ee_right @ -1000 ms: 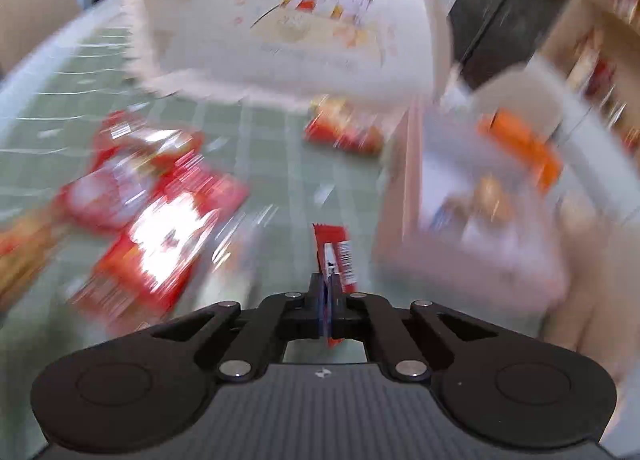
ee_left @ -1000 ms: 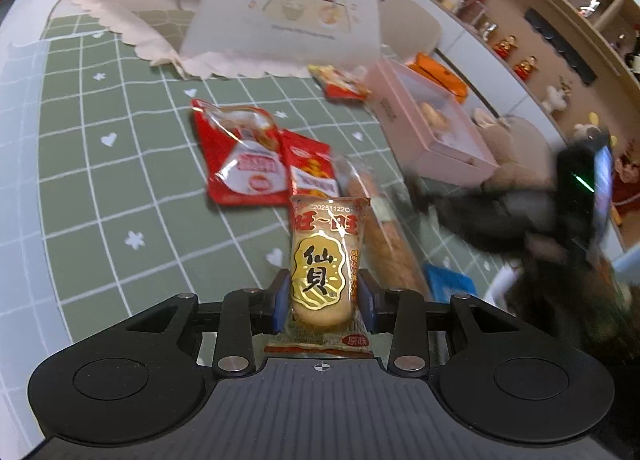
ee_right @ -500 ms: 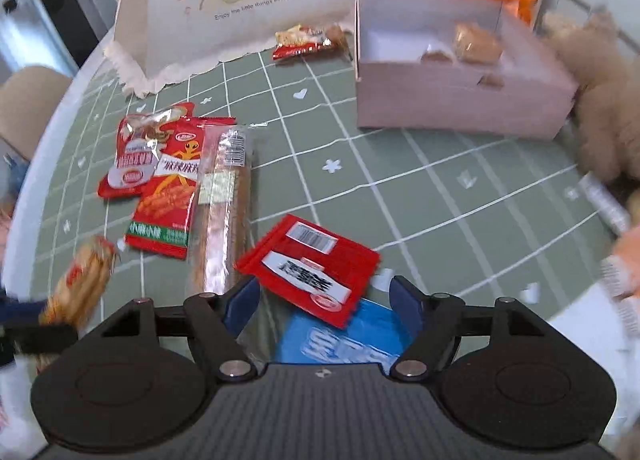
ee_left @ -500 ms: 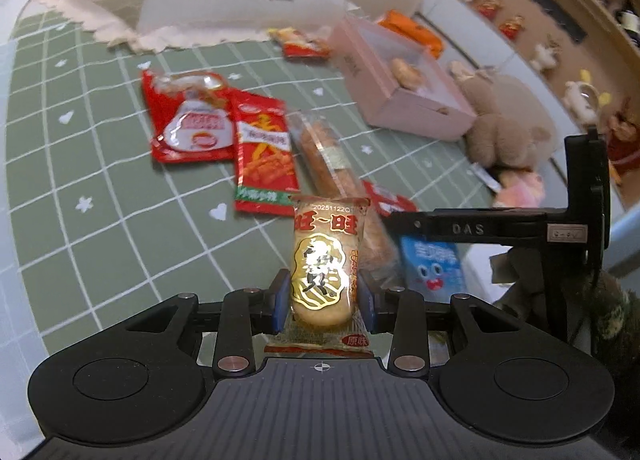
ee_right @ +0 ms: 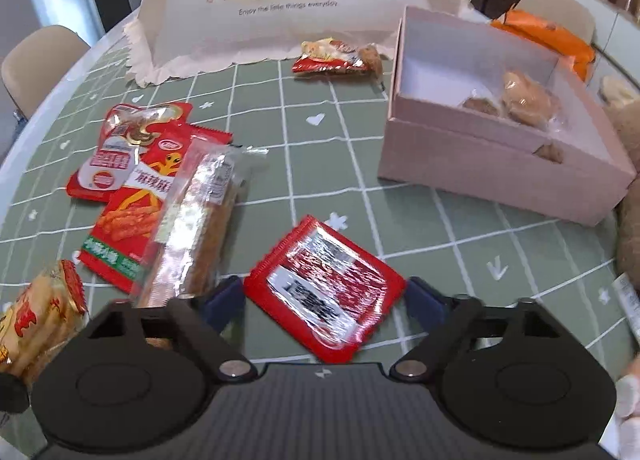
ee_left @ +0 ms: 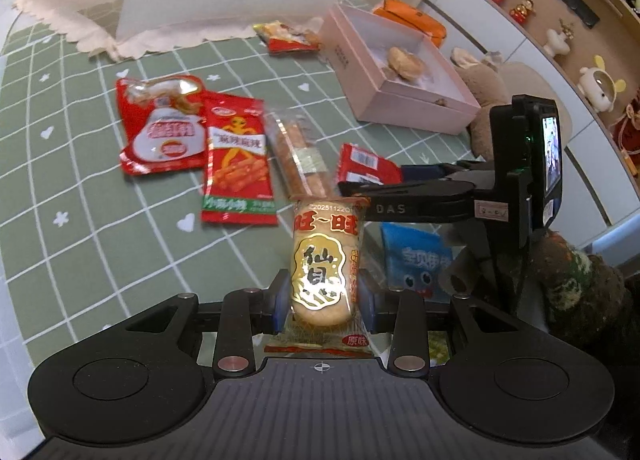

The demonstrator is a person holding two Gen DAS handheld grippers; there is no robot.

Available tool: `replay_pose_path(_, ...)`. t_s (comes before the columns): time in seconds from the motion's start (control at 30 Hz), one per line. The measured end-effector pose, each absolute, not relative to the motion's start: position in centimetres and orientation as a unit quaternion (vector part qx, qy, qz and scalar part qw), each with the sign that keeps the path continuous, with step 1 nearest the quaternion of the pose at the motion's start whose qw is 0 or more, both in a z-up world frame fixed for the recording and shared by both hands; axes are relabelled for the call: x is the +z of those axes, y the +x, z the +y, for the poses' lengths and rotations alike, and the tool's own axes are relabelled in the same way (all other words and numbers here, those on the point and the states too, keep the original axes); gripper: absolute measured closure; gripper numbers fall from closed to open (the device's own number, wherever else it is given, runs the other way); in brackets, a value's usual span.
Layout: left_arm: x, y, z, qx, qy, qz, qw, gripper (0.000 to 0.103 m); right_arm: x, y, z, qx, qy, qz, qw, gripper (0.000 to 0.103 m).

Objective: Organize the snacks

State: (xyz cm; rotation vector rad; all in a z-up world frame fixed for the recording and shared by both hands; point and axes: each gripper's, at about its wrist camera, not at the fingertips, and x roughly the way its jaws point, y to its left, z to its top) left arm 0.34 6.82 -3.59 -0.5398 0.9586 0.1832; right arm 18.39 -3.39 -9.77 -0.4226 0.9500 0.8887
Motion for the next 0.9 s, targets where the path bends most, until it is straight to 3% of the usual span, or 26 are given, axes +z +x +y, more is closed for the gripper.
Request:
replay_pose_path(0.03, -3.4, 0.6, 6.7, 0.084, -0.254, 0.454, 0.85, 0.063, -9.4, 18.3, -3.5, 0.416, -0.195, 0.439, 0.772, 0.053)
replay_pose_path(0.1, -2.9, 1.4, 6.2, 0.075, -0.248, 0.449, 0.855, 0.063, -8.2, 18.2, -4.3, 0.416, -0.198, 0.432, 0.775, 0.072)
replay_pose_path(0.13, -2.6, 1.8, 6.0, 0.072, -0.244, 0.446, 0.858, 0.063, -7.6, 18.2, -4.9, 0.417, -0.199, 0.428, 0.777, 0.091)
replay_pose_path(0.17, -2.3, 2.4, 5.8, 0.068, -0.241, 0.443, 0.861, 0.063, -7.0, 18.4, -5.7, 0.417, -0.197, 0.426, 0.778, 0.1)
replay_pose_path(0.27, -1.4, 3.9, 5.2, 0.056, -0.232, 0.434, 0.869, 0.063, -5.6, 19.0, -8.0, 0.416, -0.184, 0.433, 0.778, 0.101)
replay_pose_path(0.37, -0.8, 4.8, 5.1, 0.054, -0.222, 0.43, 0.873, 0.063, -4.6, 19.3, -10.0, 0.438, -0.177, 0.428, 0.771, 0.098)
replay_pose_path(0.4, -0.9, 5.0, 5.1, 0.058, -0.221, 0.433, 0.872, 0.063, -4.5, 19.2, -10.2, 0.453, -0.181, 0.425, 0.762, 0.089)
replay_pose_path(0.43, -1.0, 5.1, 5.2, 0.065, -0.22, 0.436, 0.87, 0.063, -4.6, 19.1, -10.1, 0.465, -0.188, 0.422, 0.756, 0.066)
replay_pose_path(0.5, -1.4, 4.9, 5.5, 0.081, -0.223, 0.446, 0.863, 0.063, -5.2, 18.9, -9.3, 0.484, -0.198, 0.41, 0.747, 0.033)
replay_pose_path(0.73, -1.7, 3.6, 5.7, 0.111, -0.226, 0.461, 0.851, 0.063, -8.4, 20.0, -4.2, 0.524, -0.222, 0.399, 0.72, 0.032)
replay_pose_path(0.8, -1.5, 3.3, 5.7, 0.115, -0.226, 0.461, 0.85, 0.063, -9.2, 20.0, -3.0, 0.532, -0.239, 0.402, 0.706, 0.025)
replay_pose_path(0.87, -1.4, 3.2, 5.6, 0.116, -0.224, 0.463, 0.849, 0.063, -9.2, 19.3, -2.3, 0.543, -0.253, 0.394, 0.697, 0.025)
replay_pose_path(0.9, -1.4, 3.1, 5.5, 0.115, -0.225, 0.464, 0.849, 0.063, -9.2, 18.9, -2.0, 0.542, -0.263, 0.389, 0.697, 0.03)
